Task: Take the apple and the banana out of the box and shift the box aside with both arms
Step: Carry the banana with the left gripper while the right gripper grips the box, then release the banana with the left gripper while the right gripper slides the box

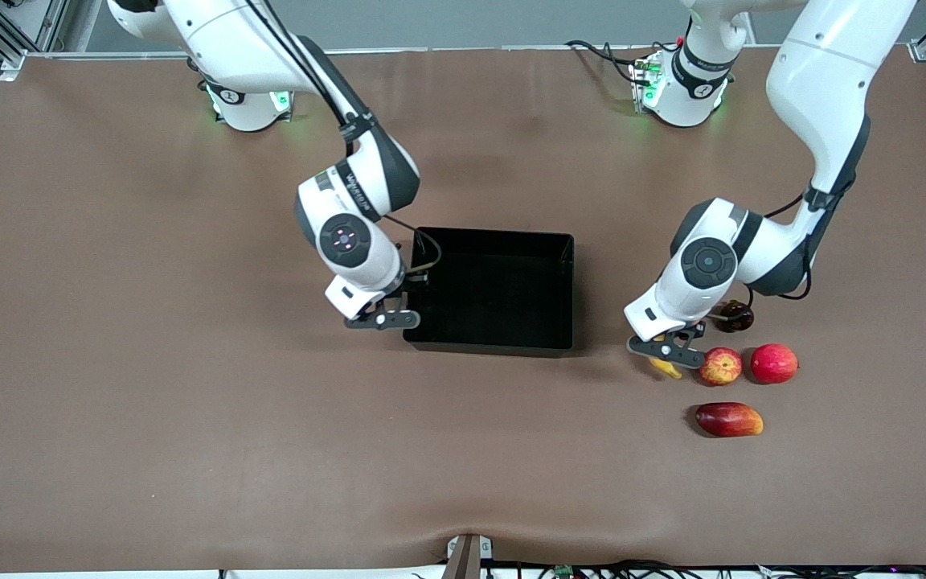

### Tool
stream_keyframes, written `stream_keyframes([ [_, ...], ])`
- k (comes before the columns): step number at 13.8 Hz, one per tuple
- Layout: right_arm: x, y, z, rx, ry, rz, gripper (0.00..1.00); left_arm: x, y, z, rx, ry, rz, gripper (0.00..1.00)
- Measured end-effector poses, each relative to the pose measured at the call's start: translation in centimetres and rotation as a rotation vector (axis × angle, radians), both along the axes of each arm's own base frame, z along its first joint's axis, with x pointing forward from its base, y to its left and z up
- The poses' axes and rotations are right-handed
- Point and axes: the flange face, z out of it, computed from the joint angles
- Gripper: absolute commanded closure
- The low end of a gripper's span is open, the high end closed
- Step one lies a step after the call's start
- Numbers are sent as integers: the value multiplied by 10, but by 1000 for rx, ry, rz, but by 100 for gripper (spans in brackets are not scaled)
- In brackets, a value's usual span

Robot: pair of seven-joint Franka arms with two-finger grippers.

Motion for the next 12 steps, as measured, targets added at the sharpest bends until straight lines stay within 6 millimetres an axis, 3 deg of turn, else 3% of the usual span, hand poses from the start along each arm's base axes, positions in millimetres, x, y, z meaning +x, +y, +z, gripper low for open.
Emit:
stream_keyframes([
  [1, -3, 5, 0, 2, -4, 5, 100, 2, 2, -6, -11, -6, -1, 100],
  [7, 0, 3, 1, 3, -14, -1, 100, 17, 17, -14, -14, -27, 12, 100],
  [8, 0, 3, 1, 3, -14, -1, 100, 20, 21, -16, -10, -30, 12, 95],
  [12, 1, 2, 2, 7, -15, -15, 100, 31, 27, -24, -18, -32, 24, 92],
])
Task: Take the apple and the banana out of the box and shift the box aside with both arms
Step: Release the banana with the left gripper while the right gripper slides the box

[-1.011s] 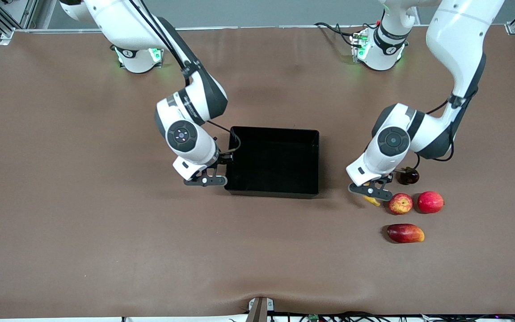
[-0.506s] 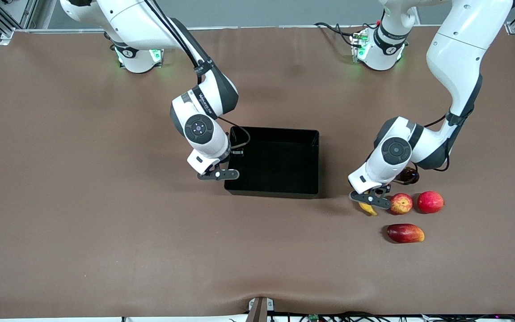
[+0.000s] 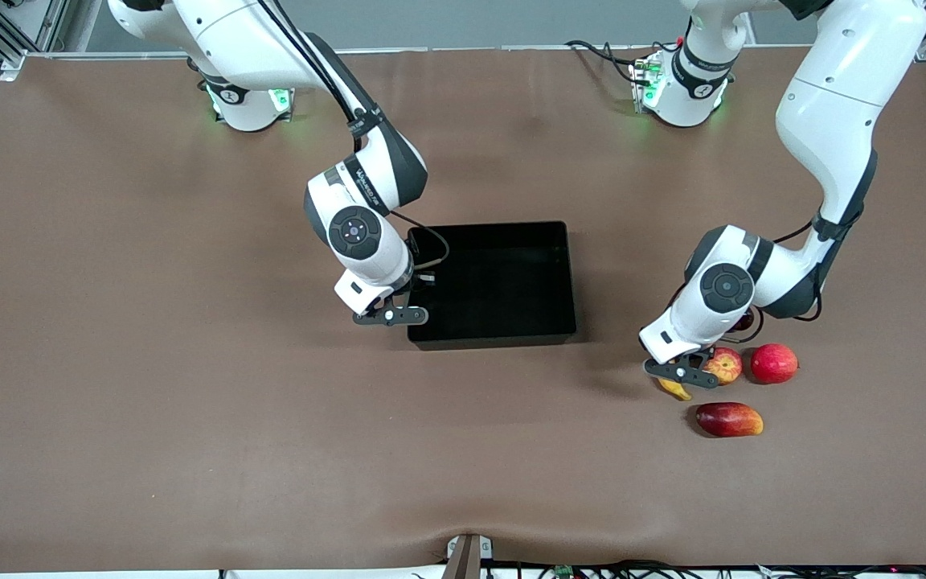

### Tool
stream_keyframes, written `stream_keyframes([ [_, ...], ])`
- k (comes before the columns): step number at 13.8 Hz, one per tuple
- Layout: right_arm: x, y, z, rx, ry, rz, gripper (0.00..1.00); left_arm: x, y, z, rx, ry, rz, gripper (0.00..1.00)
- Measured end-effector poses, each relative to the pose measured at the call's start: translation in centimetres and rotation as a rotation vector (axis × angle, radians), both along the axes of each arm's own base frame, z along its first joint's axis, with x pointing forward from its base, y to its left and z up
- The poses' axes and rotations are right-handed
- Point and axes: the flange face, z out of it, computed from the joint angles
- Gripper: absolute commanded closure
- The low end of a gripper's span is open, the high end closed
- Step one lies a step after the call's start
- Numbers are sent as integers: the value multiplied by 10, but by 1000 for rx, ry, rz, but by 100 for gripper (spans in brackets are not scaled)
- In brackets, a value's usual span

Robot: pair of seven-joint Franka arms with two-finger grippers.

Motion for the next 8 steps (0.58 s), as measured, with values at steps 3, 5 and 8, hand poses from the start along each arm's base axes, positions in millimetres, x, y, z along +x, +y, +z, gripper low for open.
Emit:
stream_keyframes([
  [3, 10, -15, 7, -7, 12, -24, 100, 1, 0, 0, -2, -2, 1, 86],
  [5, 25, -44, 27, -11, 32, -65, 100, 4, -2, 2, -7, -11, -1, 15],
  [8, 50, -107, 69, -5, 52, -134, 100, 8, -7, 9, -15, -28, -5, 0],
])
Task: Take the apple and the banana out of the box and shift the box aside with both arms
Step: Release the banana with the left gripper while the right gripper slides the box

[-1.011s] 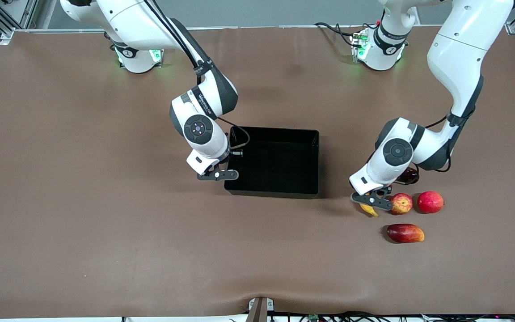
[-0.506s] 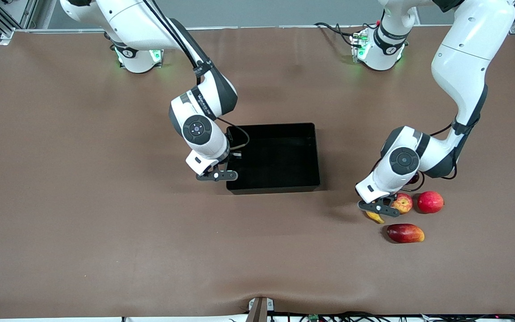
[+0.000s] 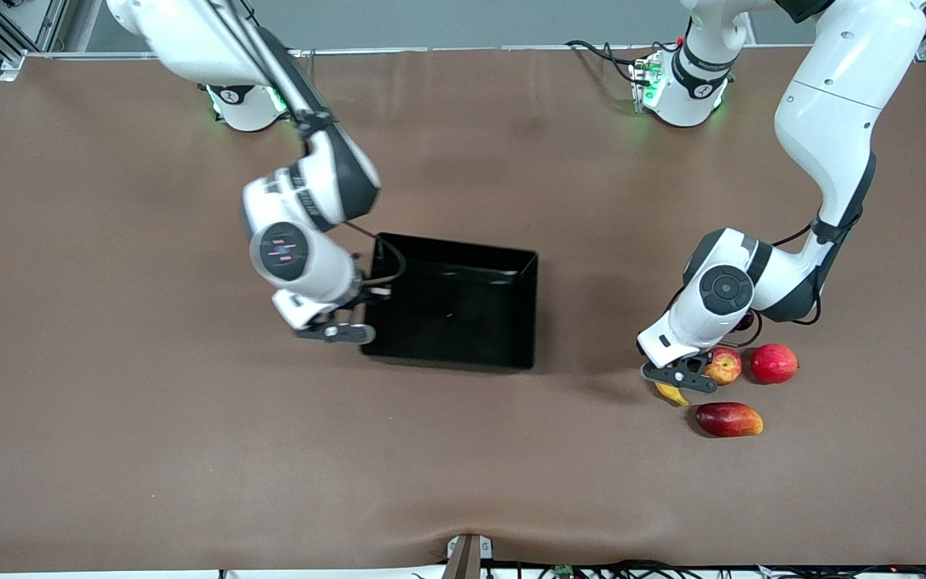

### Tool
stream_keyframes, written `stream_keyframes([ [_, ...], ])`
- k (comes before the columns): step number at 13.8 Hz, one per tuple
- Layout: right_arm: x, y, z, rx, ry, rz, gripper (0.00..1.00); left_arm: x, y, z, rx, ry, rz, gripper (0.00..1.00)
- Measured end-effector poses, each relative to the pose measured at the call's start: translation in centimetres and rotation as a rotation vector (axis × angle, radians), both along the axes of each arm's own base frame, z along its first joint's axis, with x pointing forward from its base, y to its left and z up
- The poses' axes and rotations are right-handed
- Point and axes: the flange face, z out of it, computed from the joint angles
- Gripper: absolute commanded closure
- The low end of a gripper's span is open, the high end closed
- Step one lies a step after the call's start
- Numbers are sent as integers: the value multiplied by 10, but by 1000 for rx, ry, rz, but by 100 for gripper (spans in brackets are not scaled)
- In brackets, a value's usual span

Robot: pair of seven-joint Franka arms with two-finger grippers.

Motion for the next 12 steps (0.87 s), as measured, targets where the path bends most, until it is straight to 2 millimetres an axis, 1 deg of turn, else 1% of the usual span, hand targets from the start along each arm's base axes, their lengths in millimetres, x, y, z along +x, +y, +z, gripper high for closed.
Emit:
stream_keyframes([
  [1, 7, -22, 12, 4, 6, -11, 100, 3, -1, 5, -3, -11, 1, 0],
  [2, 13, -46, 21, 9, 14, -12, 100, 7, -1, 15, -5, -29, 1, 0],
  [3, 19, -71, 27, 15, 24, -13, 100, 10, -2, 30, 0, -47, 1, 0],
  [4, 25, -99, 32, 22, 35, -12, 100, 11, -3, 50, 16, -54, -1, 0],
  [5, 30, -129, 35, 31, 46, -9, 100, 10, -7, 77, 40, -57, -3, 0],
  [6, 34, -160, 36, 41, 53, -2, 100, 8, -12, 108, 69, -62, -10, 0],
  [8, 40, -224, 32, 69, 61, 31, 100, 2, -14, 177, 144, -62, -51, 0],
  [10, 37, -301, 20, 106, 60, 81, 100, -4, -6, 242, 161, -13, -40, 0],
  [11, 32, -339, 14, 121, 58, 95, 100, -6, 2, 271, 148, 23, -13, 0],
  [12, 27, -372, 8, 136, 57, 105, 100, -6, 12, 295, 138, 54, 12, 0],
])
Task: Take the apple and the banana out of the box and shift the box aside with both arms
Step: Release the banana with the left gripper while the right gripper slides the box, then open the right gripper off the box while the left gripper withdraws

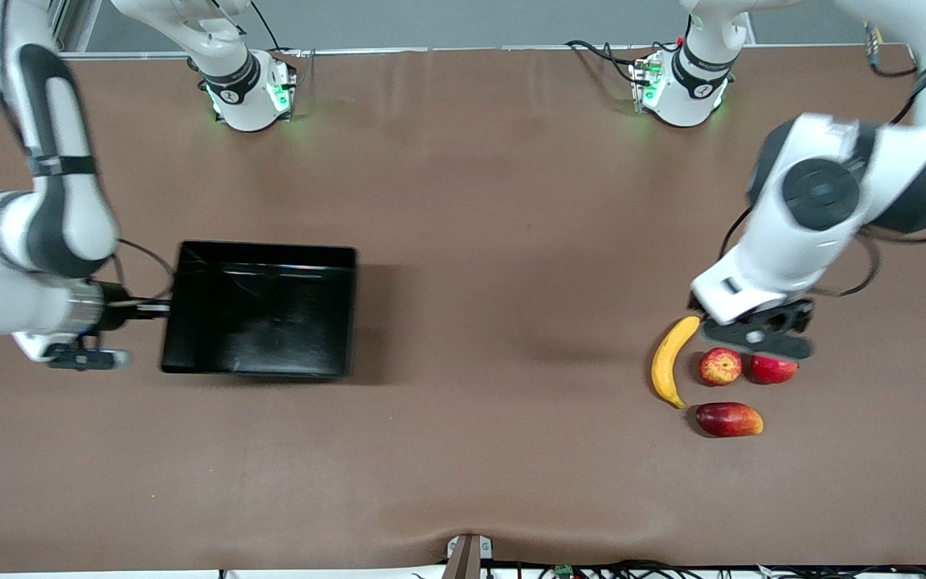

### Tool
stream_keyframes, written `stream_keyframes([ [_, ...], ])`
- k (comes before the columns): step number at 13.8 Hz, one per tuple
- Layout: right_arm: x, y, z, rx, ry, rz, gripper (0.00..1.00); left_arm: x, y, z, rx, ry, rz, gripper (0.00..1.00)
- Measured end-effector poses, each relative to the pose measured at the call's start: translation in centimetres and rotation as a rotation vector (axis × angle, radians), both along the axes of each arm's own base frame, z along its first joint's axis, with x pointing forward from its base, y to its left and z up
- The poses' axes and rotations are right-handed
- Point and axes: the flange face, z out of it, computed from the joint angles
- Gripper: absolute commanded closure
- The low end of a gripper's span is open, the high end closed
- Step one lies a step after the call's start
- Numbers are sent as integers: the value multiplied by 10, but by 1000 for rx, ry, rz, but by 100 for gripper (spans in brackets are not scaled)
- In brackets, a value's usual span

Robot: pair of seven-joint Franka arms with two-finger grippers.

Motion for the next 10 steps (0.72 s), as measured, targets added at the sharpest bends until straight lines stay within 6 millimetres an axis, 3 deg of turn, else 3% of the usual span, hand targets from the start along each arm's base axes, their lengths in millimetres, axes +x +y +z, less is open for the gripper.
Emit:
stream_keyframes([
  [2, -12, -58, -16, 29, -12, 29, 100, 1, 21, 34, -7, 30, 53, 0],
  [4, -21, -103, -36, 38, -31, 27, 100, 3, 37, 55, -25, 21, 84, 0],
  [7, -34, -148, -54, 3, -19, 7, 100, -2, 41, 88, -48, -23, 97, 0],
  [10, -46, -178, -67, -12, -14, -1, 100, -27, 51, 126, -60, -23, 123, 0],
])
